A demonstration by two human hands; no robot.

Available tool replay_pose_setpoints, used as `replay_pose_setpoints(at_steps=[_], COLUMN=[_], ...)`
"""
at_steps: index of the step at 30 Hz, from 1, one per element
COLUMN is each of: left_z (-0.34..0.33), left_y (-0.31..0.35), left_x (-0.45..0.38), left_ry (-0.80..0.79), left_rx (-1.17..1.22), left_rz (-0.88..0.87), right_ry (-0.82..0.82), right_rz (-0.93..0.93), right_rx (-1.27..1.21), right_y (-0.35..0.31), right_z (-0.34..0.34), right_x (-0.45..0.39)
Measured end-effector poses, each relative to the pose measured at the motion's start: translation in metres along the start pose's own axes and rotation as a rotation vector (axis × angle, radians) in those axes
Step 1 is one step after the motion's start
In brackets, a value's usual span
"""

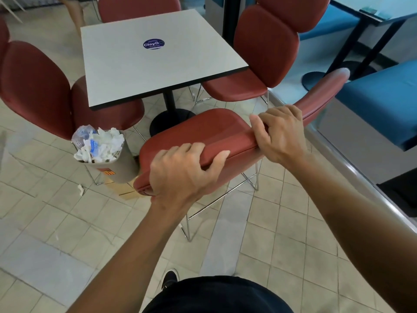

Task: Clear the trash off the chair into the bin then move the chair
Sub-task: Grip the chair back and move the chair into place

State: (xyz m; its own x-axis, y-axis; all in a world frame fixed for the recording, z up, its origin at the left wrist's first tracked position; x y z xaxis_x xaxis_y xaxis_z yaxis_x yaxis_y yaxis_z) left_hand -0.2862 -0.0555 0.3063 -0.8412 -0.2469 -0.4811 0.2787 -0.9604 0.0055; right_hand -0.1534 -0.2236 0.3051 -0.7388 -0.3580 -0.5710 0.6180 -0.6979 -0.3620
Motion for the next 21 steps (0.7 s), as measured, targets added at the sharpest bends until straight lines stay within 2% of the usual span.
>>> replay_pose_setpoints(at_steps=[7, 14, 21], left_z=[0.0, -0.003, -0.006], left_y=[-0.014, -0.041, -0.06], left_x=[-0.01, -0.026, -0.032], left_ry=[0.15, 0.21, 0.291], left_rx=[0.042, 0.019, 0.001], left_rz=[-0.03, -0.001, -0.054], right_ry=[0.259, 0.357, 0.388], right_rz=[0.066, 0.108, 0.093], right_rx=[0.001, -0.009, -0.025], right_y=[-0.007, -0.019, -0.035], right_z=[-0.003, -0.021, -0.031], right_x=[-0.006, -0.017, -0.022])
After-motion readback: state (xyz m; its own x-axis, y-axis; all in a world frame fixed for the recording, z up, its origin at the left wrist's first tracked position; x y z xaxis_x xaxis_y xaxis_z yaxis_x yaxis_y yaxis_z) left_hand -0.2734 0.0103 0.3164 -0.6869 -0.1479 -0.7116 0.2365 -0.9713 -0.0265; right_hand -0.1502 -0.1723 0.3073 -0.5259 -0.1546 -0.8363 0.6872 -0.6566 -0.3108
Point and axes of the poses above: each hand's wrist, its own x-axis away from the middle knuckle, its own z-axis out of the back of the hand, y = z × x, the point moved 9 cm from there along -x, towards the middle knuckle, and after that the axes turned 12 degrees about -x, right-handed, at the moved point
